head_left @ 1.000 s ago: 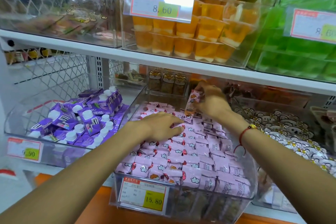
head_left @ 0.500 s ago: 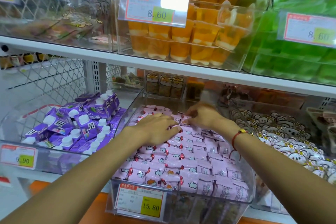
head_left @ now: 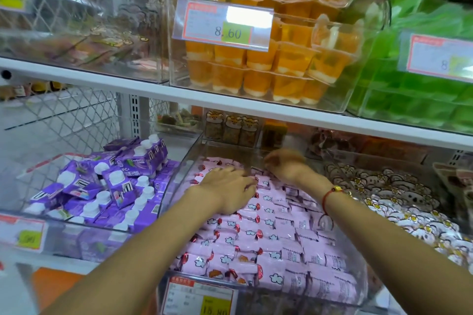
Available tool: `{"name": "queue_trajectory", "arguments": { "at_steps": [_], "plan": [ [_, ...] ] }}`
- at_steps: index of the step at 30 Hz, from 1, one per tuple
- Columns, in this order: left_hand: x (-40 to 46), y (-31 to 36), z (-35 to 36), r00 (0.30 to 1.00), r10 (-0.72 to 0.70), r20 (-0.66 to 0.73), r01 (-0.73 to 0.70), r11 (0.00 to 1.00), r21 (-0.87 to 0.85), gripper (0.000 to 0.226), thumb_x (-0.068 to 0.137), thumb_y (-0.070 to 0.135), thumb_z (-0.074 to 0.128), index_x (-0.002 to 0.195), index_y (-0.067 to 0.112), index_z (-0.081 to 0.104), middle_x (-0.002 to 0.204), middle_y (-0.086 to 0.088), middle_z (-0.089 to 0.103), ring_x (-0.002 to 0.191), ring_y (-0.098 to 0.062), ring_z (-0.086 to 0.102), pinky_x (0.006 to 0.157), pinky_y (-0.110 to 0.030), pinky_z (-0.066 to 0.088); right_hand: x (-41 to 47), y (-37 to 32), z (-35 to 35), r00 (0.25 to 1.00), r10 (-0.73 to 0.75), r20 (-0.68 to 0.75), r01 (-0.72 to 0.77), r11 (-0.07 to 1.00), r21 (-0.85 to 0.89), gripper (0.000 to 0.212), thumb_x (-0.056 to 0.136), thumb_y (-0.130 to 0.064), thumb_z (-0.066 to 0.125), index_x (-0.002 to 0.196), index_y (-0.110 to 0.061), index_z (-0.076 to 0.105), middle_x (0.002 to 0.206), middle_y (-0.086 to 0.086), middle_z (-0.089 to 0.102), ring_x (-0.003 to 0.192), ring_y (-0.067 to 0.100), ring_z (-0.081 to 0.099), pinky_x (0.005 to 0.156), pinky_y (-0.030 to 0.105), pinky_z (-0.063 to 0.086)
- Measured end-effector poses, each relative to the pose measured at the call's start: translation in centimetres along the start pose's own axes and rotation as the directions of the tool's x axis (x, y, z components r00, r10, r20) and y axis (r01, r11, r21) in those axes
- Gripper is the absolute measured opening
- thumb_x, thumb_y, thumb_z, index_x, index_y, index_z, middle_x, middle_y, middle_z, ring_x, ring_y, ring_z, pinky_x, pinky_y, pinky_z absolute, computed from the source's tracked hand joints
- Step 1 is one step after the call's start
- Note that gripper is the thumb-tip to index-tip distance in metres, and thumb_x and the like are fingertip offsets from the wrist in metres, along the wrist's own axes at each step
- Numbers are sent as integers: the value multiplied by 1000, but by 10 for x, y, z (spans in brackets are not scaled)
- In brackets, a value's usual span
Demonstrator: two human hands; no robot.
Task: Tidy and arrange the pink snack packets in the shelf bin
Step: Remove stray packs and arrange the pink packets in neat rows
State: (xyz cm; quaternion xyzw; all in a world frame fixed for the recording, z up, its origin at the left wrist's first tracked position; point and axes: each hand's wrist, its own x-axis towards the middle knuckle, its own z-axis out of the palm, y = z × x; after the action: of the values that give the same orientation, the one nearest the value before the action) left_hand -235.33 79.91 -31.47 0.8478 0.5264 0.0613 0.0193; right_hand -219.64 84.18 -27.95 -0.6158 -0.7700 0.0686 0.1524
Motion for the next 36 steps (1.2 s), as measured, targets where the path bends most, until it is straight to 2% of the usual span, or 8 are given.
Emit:
{"name": "queue_trajectory", "arguments": {
  "at_steps": [7, 14, 18, 26, 29, 31, 33, 36],
  "plan": [
    [4, 0, 2, 999, -48, -22, 46, 997, -65, 45, 101, 38, 25, 145, 32, 29, 149, -5, 35, 132, -28, 33, 105, -43, 28, 10, -12, 12, 998, 58, 33, -53, 991, -124, 20, 92, -23, 59, 108, -20, 70, 116, 6, 66, 102, 23, 62, 89, 33, 53],
    [8, -2, 3, 998, -57, 22, 57, 998, -20, 47, 101, 40, 20, 147, 36, 29, 153, -2, 27, 137, -27, 26, 108, -44, 24, 11, -12, 14, 999, 8, -33, -7, 1000, 14, 7, 86, -16, 67, 85, -19, 73, 102, 6, 71, 92, 23, 64, 83, 34, 55],
    [5, -1, 3, 998, -63, 18, 64, 998, -25, 47, 101, 40, 21, 147, 36, 27, 154, -1, 25, 138, -27, 24, 109, -45, 22, 15, -10, 22, 995, 78, -60, -79, 997, -16, 10, 87, -19, 65, 95, -15, 70, 107, 7, 68, 96, 23, 62, 83, 33, 53],
    [5, -3, 4, 993, -114, 27, 115, 992, -48, 47, 99, 45, 23, 146, 43, 25, 156, -6, 18, 143, -26, 14, 112, -45, 16, 15, -4, 18, 997, 80, -5, -78, 986, 148, 9, 94, -21, 55, 94, -17, 63, 88, 6, 64, 64, 19, 57, 48, 23, 40],
    [6, -3, 4, 991, -119, 52, 121, 992, -34, 47, 99, 45, 21, 146, 43, 24, 156, -6, 18, 142, -27, 14, 111, -46, 16, 13, -9, 13, 989, -2, -150, 27, 985, 170, 6, 97, -23, 49, 93, -21, 53, 94, 2, 59, 81, 21, 57, 63, 27, 45],
    [6, -3, 2, 991, -119, 67, 120, 993, -17, 47, 99, 46, 21, 146, 43, 24, 157, -6, 18, 142, -27, 15, 111, -46, 17, 13, -14, 7, 971, 13, -238, 56, 958, 280, 7, 98, -24, 48, 92, -21, 49, 97, 3, 59, 83, 20, 56, 63, 26, 43],
    [5, -1, -1, 992, -117, 41, 118, 992, -49, 46, 99, 46, 27, 145, 40, 31, 154, -8, 27, 138, -29, 25, 107, -43, 26, 11, -18, 1, 940, 125, -317, 33, 893, 449, 7, 98, -23, 47, 93, -19, 48, 103, 9, 60, 85, 23, 57, 67, 31, 47],
    [5, 1, -9, 958, -206, -198, 149, 951, -272, 35, 95, 38, 50, 128, 27, 52, 128, -6, 59, 107, -24, 58, 76, -31, 48, 0, -20, -8, 855, 377, -357, -8, 697, 717, 14, 98, -25, 48, 103, -12, 53, 110, 15, 59, 99, 28, 59, 91, 42, 50]
  ]
}}
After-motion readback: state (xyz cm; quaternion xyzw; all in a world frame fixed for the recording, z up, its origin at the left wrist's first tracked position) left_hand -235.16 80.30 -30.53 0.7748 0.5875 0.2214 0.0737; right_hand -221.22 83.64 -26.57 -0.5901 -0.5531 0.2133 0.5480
